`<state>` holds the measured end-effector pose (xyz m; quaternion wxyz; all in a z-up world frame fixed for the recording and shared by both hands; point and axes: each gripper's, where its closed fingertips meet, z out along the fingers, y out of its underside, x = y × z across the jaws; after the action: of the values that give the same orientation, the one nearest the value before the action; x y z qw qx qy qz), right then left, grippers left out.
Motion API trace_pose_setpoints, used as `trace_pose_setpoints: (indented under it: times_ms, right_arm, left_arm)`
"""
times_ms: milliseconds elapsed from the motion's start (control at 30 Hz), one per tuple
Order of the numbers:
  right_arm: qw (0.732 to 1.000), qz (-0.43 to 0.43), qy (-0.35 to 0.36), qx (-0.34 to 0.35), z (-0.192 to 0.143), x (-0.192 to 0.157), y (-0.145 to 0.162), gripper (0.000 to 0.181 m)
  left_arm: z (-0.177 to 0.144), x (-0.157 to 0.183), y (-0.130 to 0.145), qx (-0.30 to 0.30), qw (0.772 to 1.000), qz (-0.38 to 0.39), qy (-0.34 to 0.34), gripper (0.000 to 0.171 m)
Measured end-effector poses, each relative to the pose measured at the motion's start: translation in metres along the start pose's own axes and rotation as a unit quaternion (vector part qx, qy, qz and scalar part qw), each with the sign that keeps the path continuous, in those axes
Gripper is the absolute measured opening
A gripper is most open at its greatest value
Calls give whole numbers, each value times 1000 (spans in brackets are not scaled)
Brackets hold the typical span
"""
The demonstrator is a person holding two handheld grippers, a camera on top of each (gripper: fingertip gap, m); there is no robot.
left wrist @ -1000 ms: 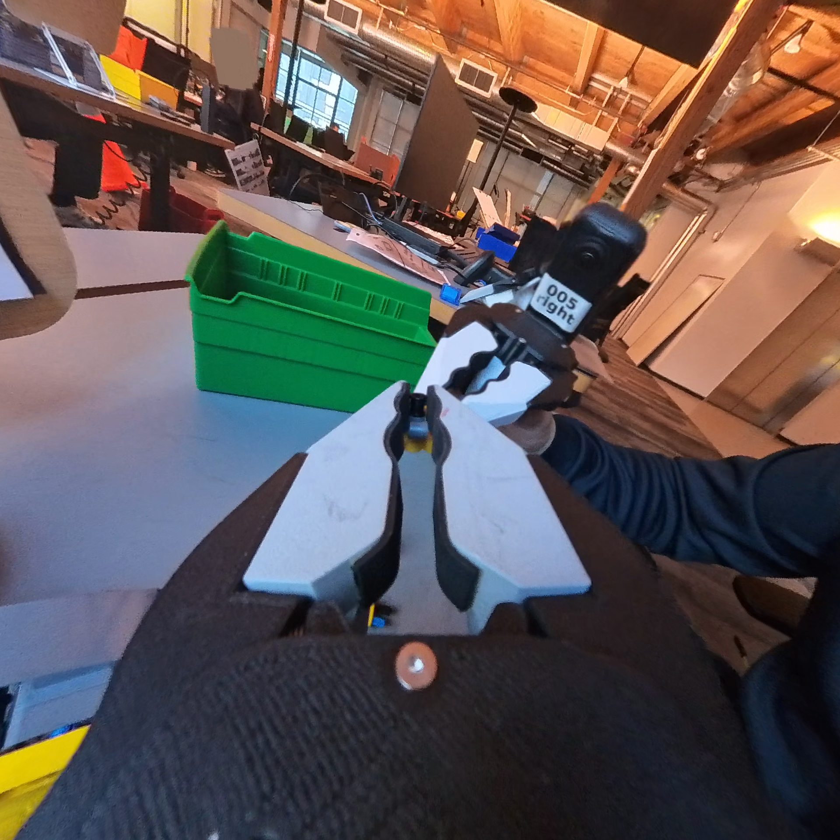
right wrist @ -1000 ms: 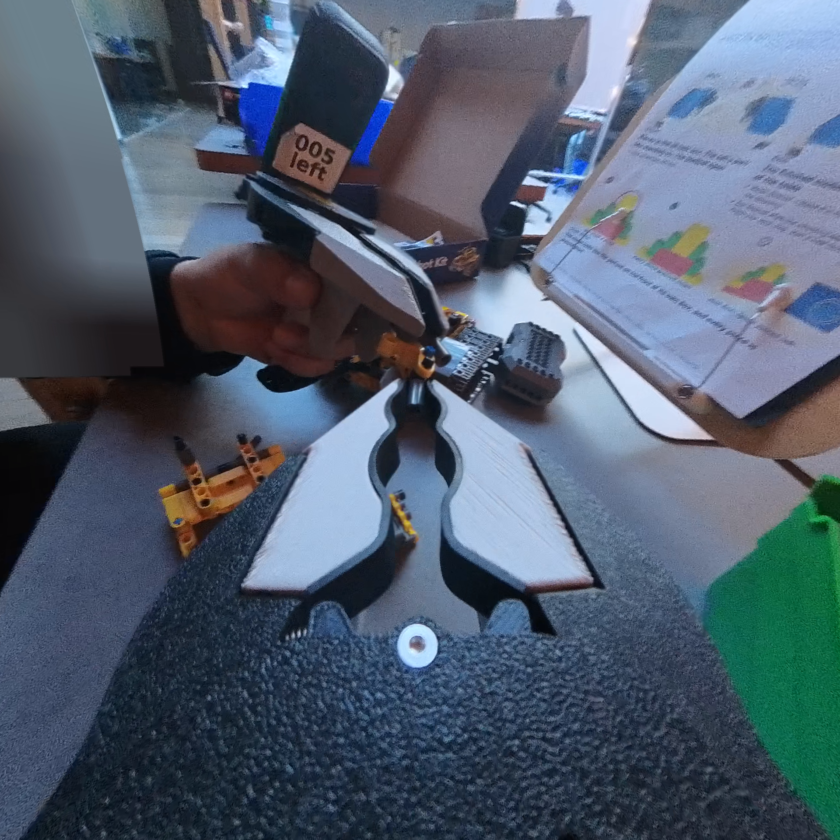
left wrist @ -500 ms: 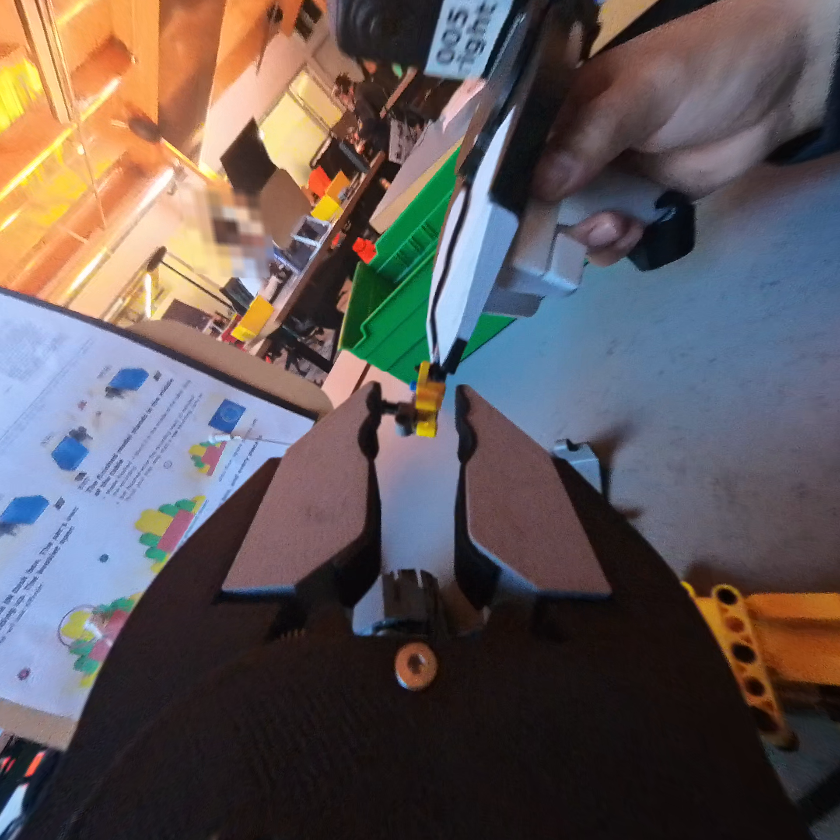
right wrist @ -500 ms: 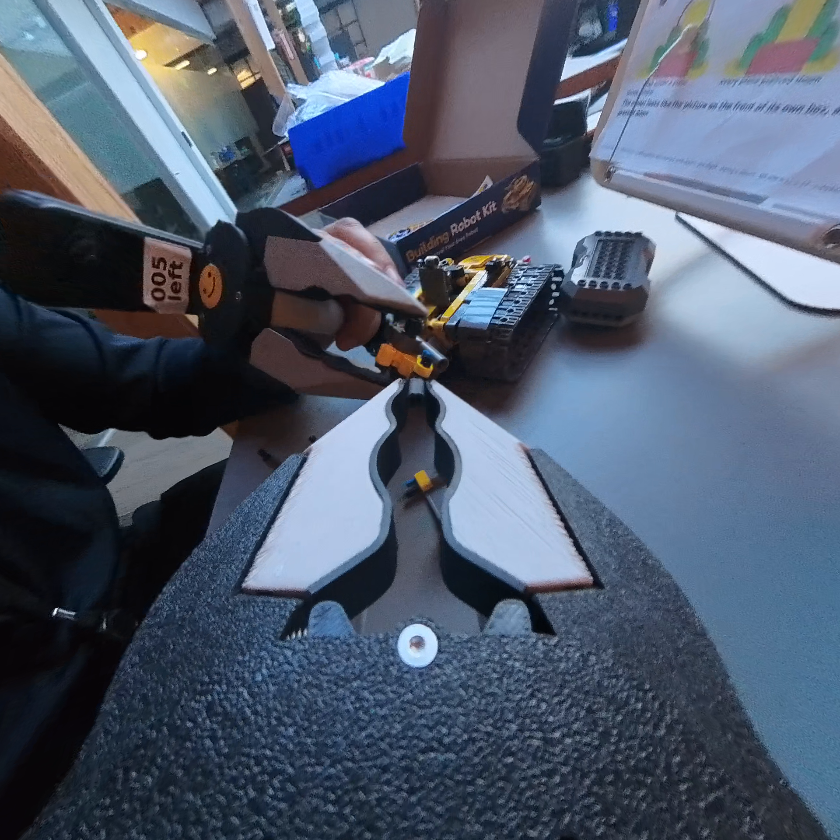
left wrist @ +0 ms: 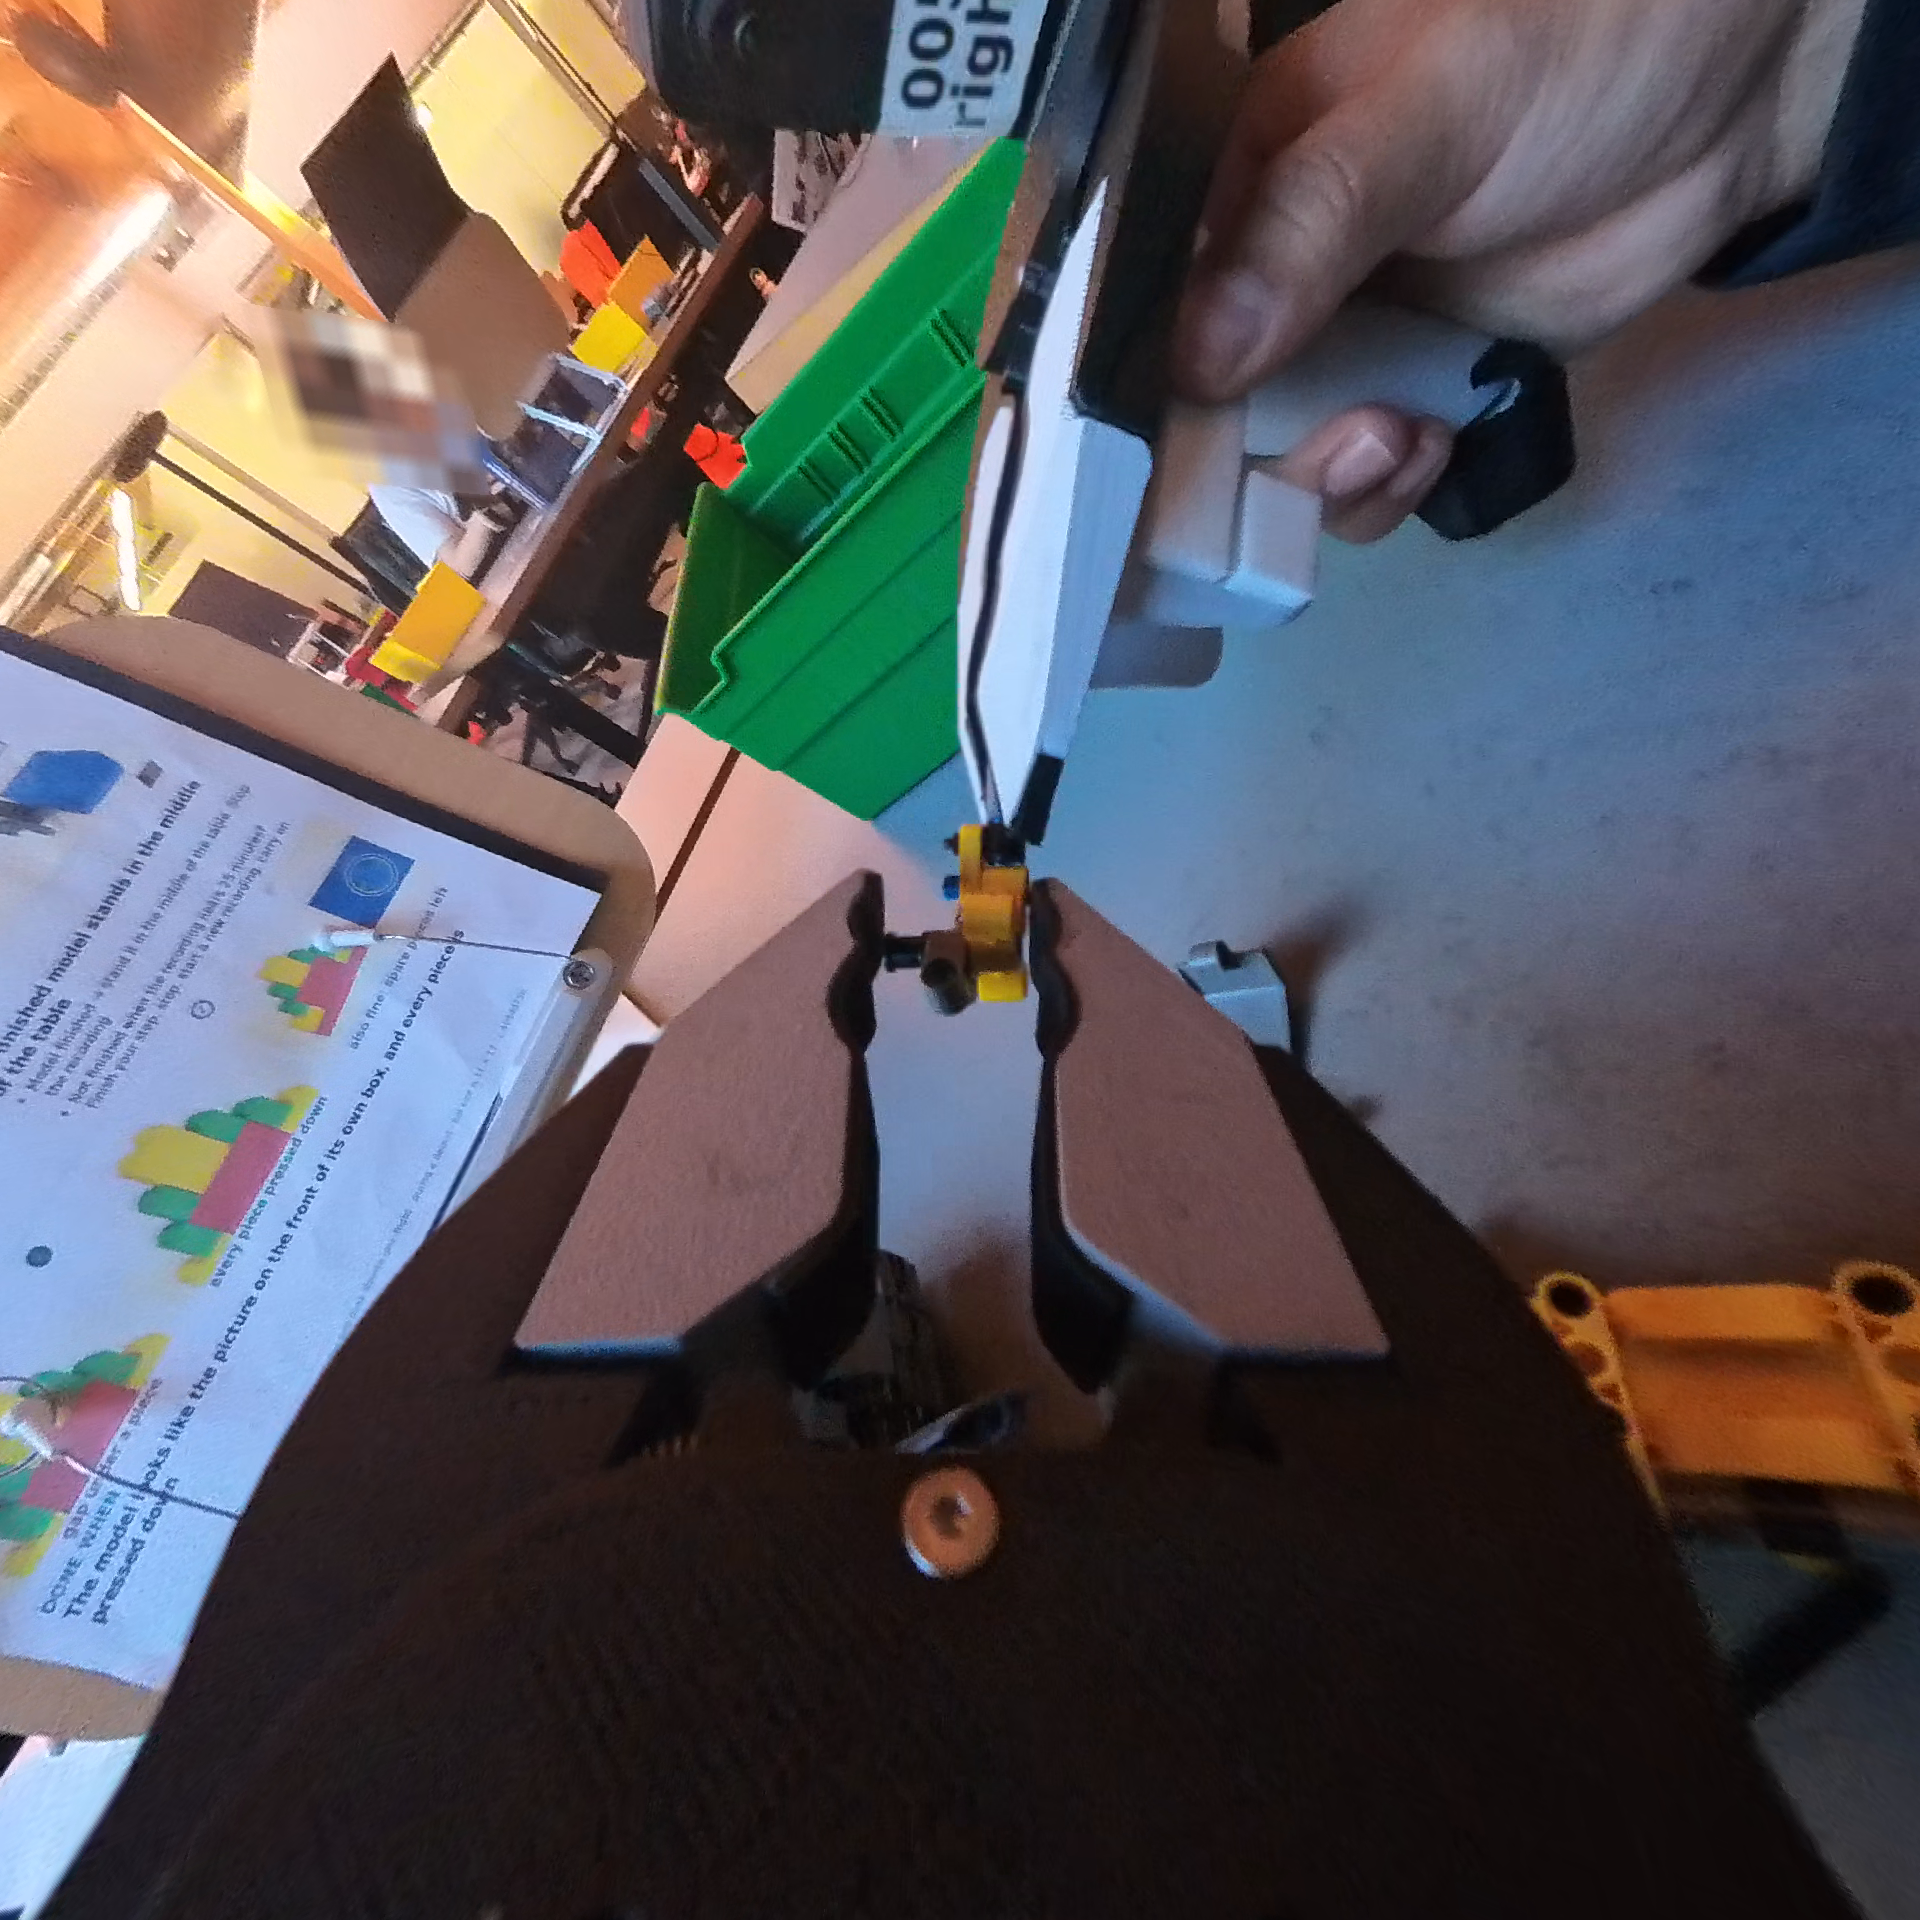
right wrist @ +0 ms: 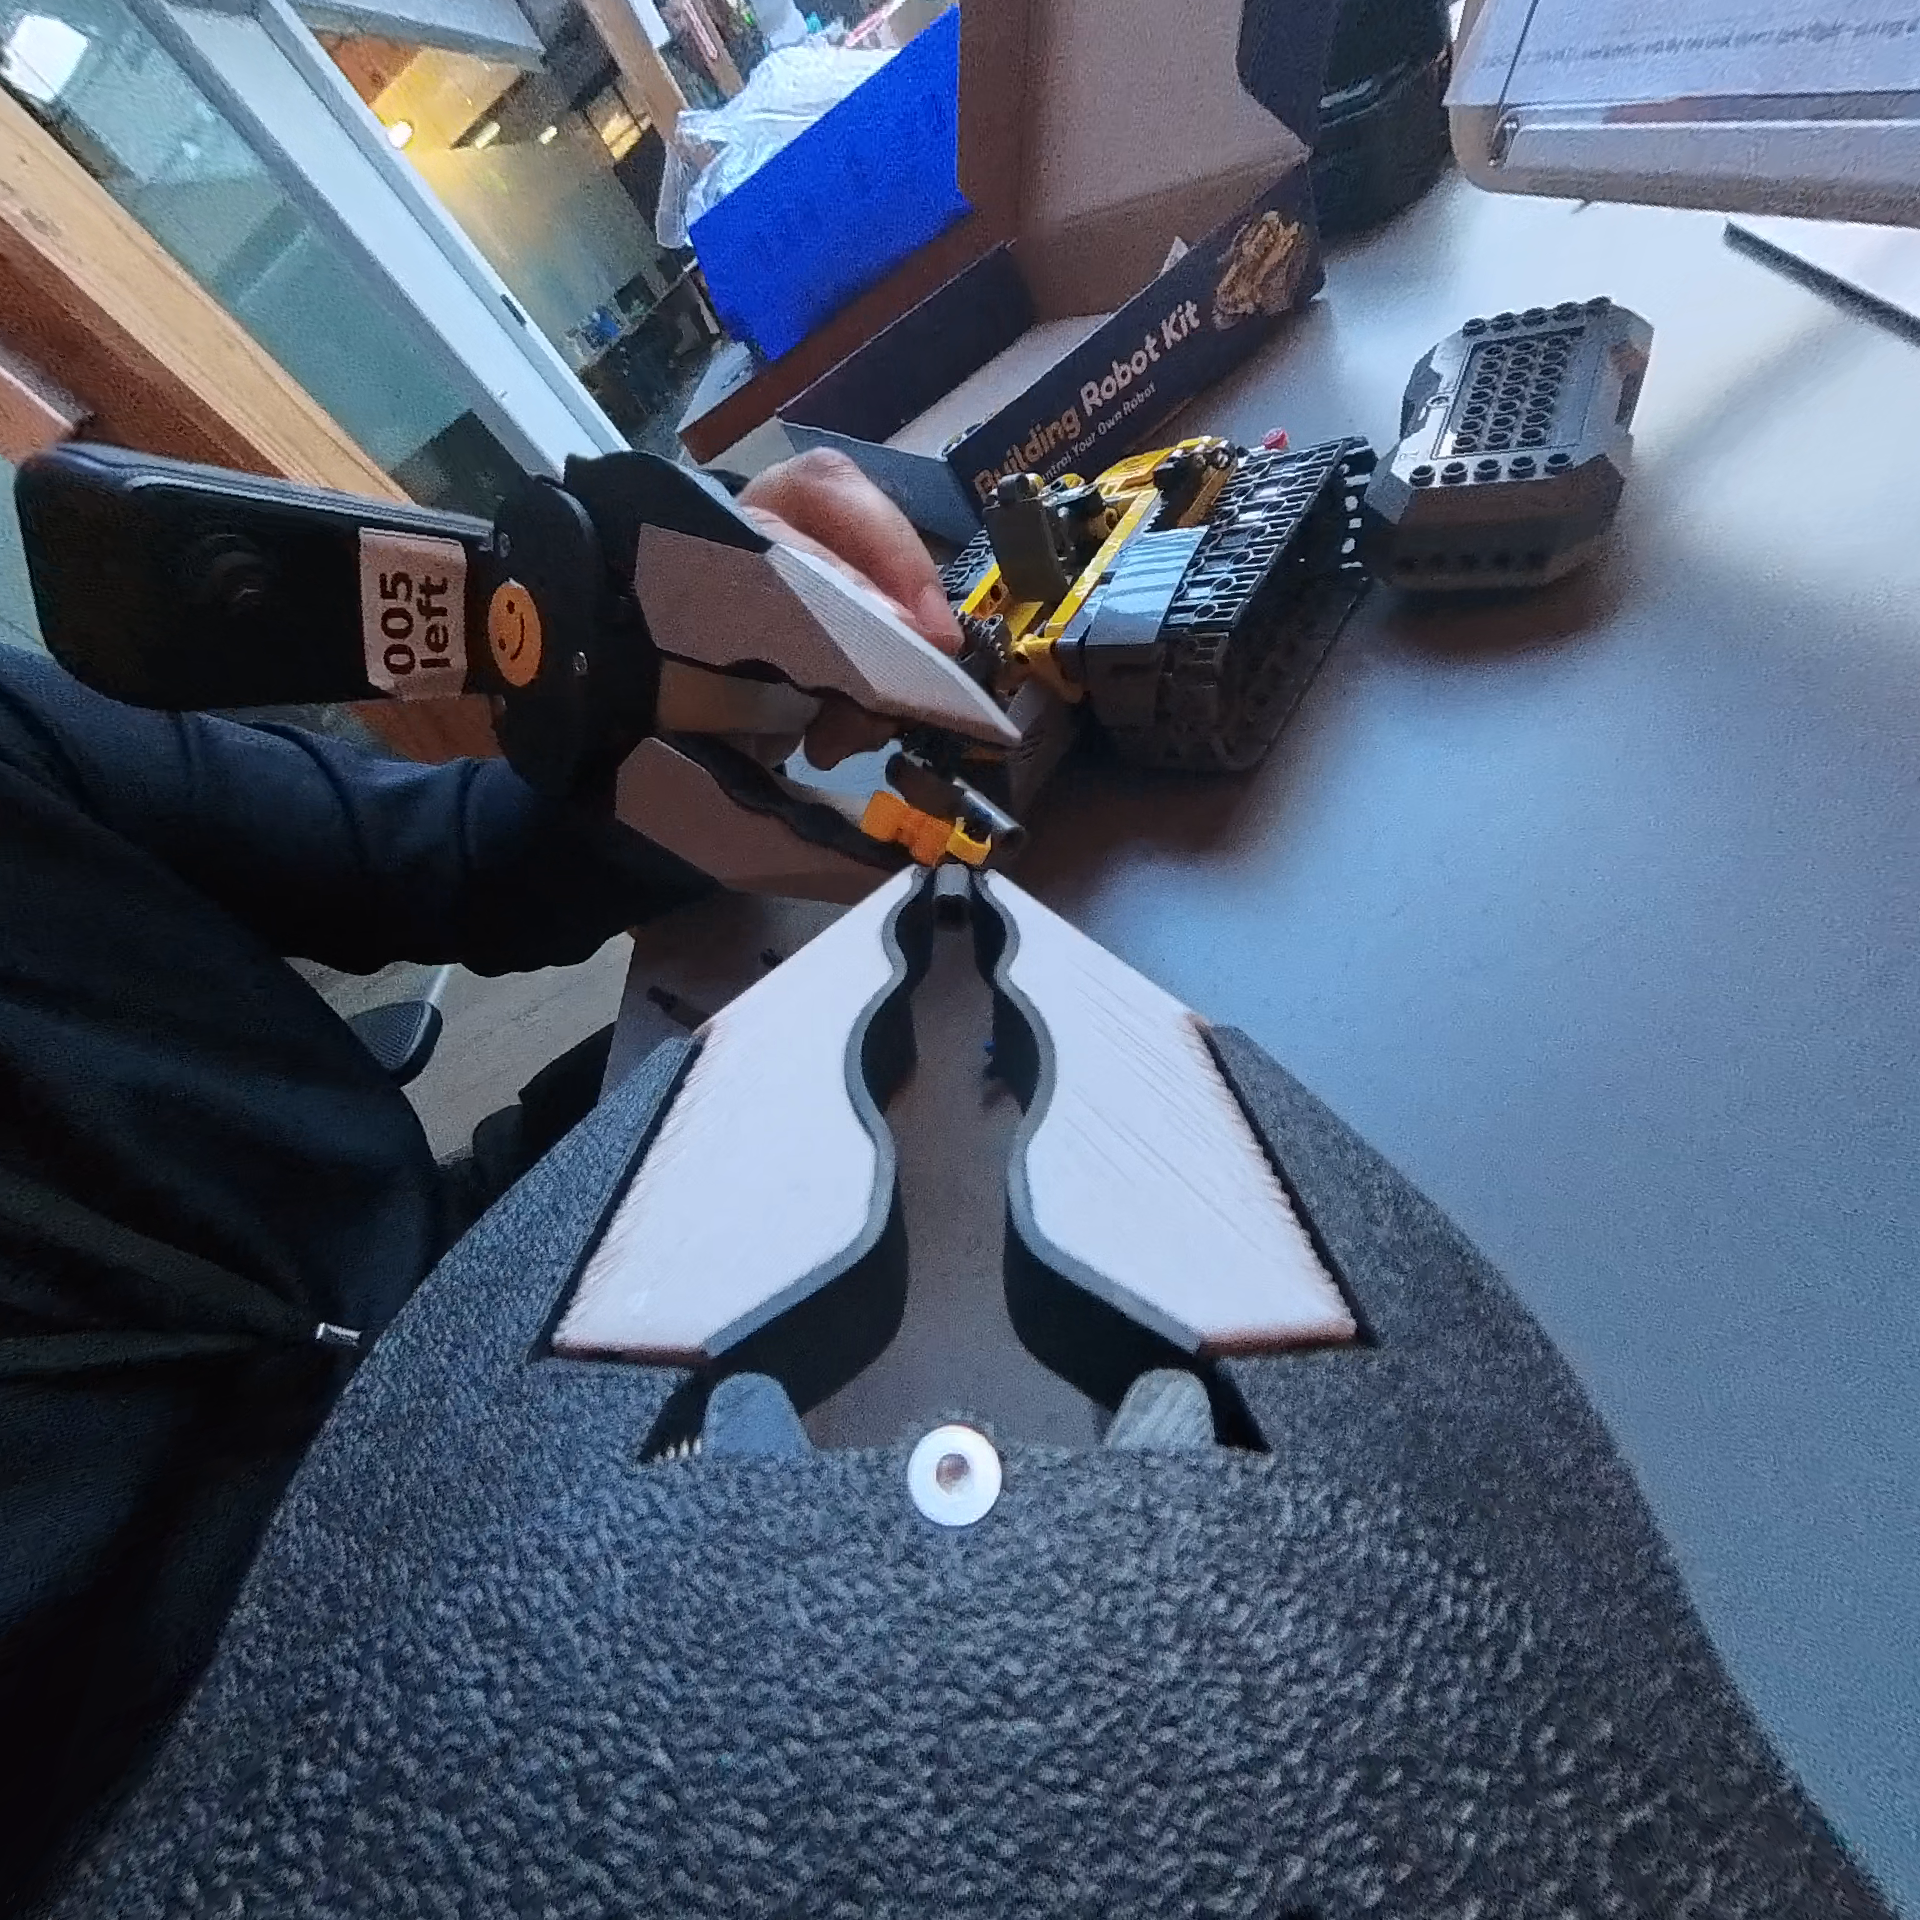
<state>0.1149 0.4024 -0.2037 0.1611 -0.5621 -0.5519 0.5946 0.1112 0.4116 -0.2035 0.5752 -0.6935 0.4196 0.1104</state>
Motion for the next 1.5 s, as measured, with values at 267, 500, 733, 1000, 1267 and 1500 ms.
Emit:
trace_pose_setpoints:
  times_ms: [267,500,733,1000,1267,1500]
  right_arm:
    - [1000,-20,-10,20,-2,-6,-6,5]
    - [987,-120,2,107,-8,-21,-33,26]
    - [970,-164,-42,174,-18,-52,-48,19]
    - [975,-102,-79,180,-13,-54,-47,4]
    - [963,-50,-203,169,-16,-80,-44,3]
    - [971,-112,-158,143,-1,-91,-37,4]
  left_arm:
    - [-1,2,-4,0,1000,-18,17,14]
    - [-10,-7,-26,96,952,-265,115,14]
    - [-17,0,-51,171,892,-367,201,14]
    - [-20,-2,-58,199,879,-381,207,14]
    - [-3,-23,-22,132,897,-406,114,12]
    - [-25,-34,-42,181,895,-382,141,13]
